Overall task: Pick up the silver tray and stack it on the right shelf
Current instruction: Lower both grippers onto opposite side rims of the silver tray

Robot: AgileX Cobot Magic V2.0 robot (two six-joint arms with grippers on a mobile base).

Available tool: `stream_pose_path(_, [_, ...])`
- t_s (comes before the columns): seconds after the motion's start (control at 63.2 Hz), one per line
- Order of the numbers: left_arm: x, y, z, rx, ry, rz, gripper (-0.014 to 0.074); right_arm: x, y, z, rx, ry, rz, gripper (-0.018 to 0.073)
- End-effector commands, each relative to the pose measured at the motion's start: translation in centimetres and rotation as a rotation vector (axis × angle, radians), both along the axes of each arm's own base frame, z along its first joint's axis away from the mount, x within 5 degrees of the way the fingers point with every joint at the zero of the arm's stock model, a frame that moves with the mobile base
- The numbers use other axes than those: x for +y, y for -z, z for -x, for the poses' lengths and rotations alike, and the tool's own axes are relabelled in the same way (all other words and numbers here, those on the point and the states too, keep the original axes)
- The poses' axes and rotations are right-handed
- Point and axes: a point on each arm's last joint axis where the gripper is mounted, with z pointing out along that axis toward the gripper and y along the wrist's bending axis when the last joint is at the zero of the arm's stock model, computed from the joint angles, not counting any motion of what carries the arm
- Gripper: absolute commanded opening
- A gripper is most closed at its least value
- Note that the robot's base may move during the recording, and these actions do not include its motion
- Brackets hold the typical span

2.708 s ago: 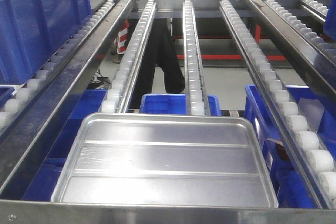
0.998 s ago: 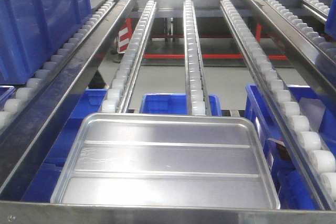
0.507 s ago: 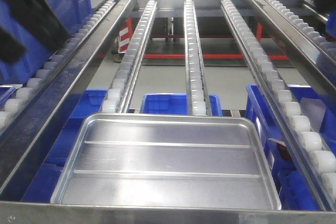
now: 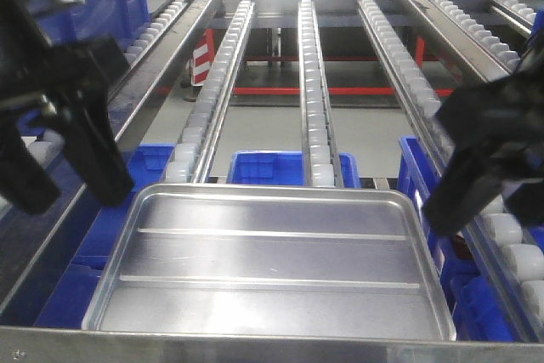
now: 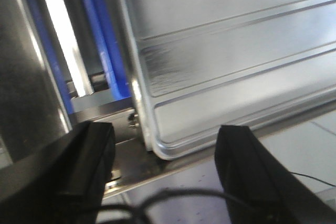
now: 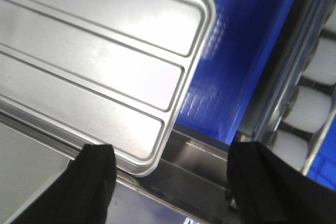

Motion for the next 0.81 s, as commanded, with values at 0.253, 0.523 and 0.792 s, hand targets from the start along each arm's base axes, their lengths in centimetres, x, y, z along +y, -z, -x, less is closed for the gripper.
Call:
stream_pose_path(0.253, [-4.1,-1.2,-1.5,-0.1,-0.122,-0.107,0.0317,1.0,-0.6,-4.5,0.044,0.099,0.038,0.055])
stream_pose_path(0.523, [-4.2,0.1,-2.5,-0.085,-0.215,-0.101,0.0317,1.0,0.3,-5.7,0.049,0.166,0.045,0.047])
stream_pose_path(0.792, [-4.5,1.5,-3.0,-0.066,-0.212,-0.122,0.0317,1.3,1.4,-6.3,0.059,0.169,0.045,0.0405])
